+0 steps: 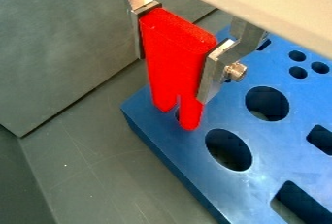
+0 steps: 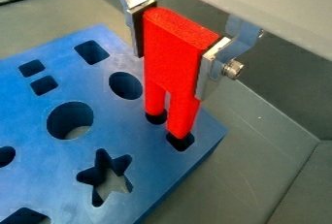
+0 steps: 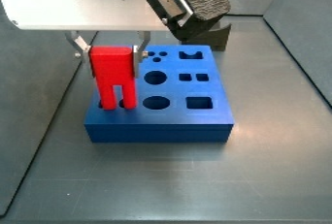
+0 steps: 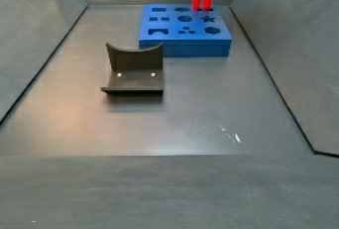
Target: Insert the square-circle object.
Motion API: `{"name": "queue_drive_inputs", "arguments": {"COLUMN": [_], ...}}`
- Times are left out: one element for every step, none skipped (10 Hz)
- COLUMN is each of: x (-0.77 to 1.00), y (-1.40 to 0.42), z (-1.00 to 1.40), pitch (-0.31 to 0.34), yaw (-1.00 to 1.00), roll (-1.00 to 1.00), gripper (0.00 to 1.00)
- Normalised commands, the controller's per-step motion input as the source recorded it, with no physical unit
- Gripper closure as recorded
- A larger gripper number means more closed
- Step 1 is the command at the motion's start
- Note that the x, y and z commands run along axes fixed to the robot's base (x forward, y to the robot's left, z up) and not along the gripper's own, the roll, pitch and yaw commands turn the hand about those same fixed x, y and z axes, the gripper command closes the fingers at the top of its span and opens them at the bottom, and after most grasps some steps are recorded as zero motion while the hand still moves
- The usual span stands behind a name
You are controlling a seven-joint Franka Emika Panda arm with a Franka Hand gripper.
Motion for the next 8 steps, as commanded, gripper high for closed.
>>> {"name": "queue_drive_inputs", "arguments": {"x": [-0.28, -0.24, -0.18, 0.00, 0.24, 0.26, 0.26, 0.19], "y": [0.05, 0.11, 0.09, 0.04, 0.01, 0.00, 0.00, 0.00], "z": [-0.16, -0.14, -0.24, -0.46, -0.75, -0.77, -0.76, -0.75], "pitch": [0.073, 0.100, 0.051, 0.023, 0.000, 0.000, 0.000, 0.000], "yaw": [-0.27, -0.28, -0.17, -0.09, -0.10, -0.16, -0.17, -0.20], "roll": [0.00, 0.00, -0.01, -0.06, -0.14, -0.16, -0.16, -0.18], "gripper": [1.00, 1.00, 1.00, 1.00, 1.00, 1.00, 1.00, 1.00]}}
